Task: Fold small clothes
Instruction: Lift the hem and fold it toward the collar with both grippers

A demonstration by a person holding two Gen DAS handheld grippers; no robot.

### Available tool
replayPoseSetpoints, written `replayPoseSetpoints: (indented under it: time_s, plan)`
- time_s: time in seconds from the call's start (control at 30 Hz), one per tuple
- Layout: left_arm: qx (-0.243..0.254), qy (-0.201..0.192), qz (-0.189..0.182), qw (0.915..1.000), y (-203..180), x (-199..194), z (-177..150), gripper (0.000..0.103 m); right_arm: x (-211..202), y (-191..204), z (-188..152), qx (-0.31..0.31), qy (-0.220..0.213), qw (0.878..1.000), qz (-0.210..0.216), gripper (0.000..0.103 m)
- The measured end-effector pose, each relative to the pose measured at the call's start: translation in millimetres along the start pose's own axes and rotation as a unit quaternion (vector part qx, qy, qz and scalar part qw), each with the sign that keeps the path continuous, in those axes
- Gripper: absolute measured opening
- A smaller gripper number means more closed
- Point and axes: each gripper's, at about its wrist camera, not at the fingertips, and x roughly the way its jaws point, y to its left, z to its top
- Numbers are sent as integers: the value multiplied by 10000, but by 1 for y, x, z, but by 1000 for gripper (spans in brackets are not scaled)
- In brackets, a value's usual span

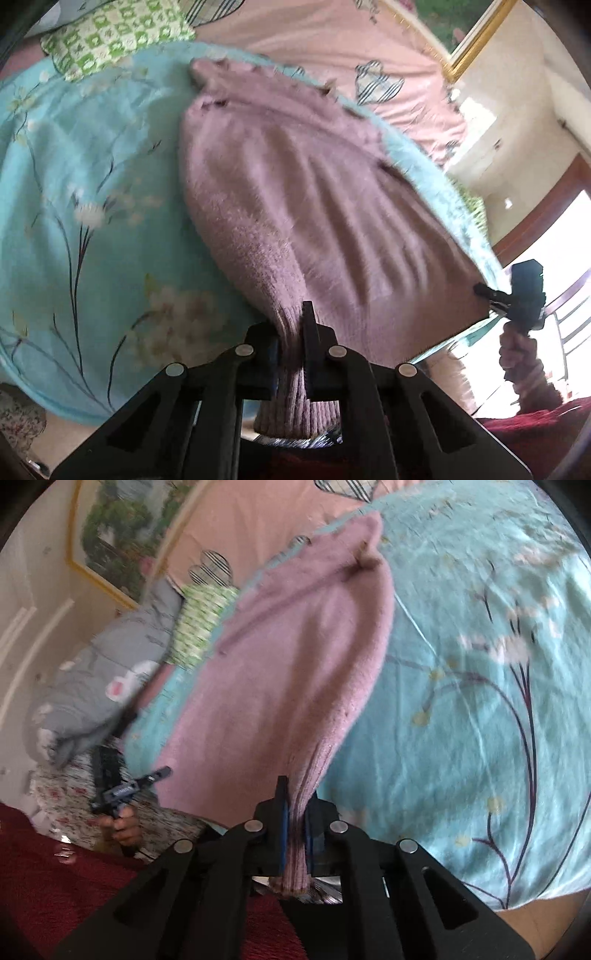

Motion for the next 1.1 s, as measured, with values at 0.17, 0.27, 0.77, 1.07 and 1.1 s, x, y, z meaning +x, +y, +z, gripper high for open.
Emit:
replayPoseSetpoints:
  time_s: [0.17, 0.27, 0.77, 1.07, 1.1]
  plan:
    - [92, -475, -203, 9986, -10, -17, 37, 7, -9, 12, 29, -96, -605, 9958, 676, 7]
    - [187, -878, -302, 9955, -12, -27, 73, 7, -8, 18, 55, -192, -863, 9917, 934, 7]
    - [305, -1798, 235, 9829, 24, 55, 299, 6, 70, -18, 292, 149, -1774, 9801, 874, 7]
    - [-217, -982, 777, 9919, 105, 180, 361, 6, 178, -81, 374, 691, -1259, 9896, -35, 7]
    - [-317, -903, 765, 9925, 113, 190, 364, 6, 187, -89, 377, 744, -1190, 9901, -94, 7]
